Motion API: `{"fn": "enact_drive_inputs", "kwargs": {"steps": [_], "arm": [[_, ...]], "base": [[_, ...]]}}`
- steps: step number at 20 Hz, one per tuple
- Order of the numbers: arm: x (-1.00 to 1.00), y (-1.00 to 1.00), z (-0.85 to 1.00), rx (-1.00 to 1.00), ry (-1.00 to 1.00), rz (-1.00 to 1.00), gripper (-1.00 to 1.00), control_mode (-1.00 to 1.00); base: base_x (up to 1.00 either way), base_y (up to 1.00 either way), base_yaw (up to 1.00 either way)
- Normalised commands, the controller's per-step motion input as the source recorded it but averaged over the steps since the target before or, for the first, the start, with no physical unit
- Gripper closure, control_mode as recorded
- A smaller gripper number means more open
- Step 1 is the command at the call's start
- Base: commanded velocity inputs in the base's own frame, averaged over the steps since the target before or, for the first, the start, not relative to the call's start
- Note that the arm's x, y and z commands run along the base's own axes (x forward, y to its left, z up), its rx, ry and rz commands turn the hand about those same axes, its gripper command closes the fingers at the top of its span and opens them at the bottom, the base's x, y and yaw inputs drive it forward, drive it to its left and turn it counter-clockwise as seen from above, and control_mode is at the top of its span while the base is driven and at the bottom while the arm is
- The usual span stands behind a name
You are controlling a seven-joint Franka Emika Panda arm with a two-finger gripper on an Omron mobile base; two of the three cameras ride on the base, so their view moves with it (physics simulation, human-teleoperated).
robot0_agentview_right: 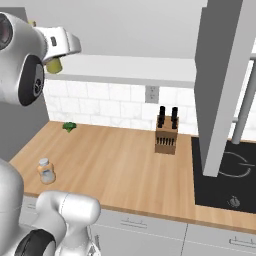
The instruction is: Put the shaker and condiment bottle from the counter next to their counterparts in the cabinet.
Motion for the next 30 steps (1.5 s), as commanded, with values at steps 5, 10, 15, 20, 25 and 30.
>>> {"fn": "enact_drive_inputs", "kwargs": {"steps": [5,10,15,20,25,30], "arm": [[0.13,0.34,-0.01,0.00,-0.17,0.00,1.00,-1.00],[0.14,0.09,0.00,0.05,0.00,-0.01,1.00,-1.00],[0.25,0.20,0.00,0.15,0.00,0.00,1.00,-1.00],[0.24,0.20,0.00,0.22,0.05,0.00,1.00,-1.00],[0.35,0.03,-0.10,0.08,0.20,0.00,1.00,-1.00],[0.27,0.01,-0.02,0.01,0.13,0.00,1.00,-1.00]], "base": [[0.00,0.00,0.00],[0.00,0.00,0.00],[0.00,0.00,0.00],[0.00,0.00,0.00],[0.00,0.00,0.00],[0.00,0.00,0.00]]}}
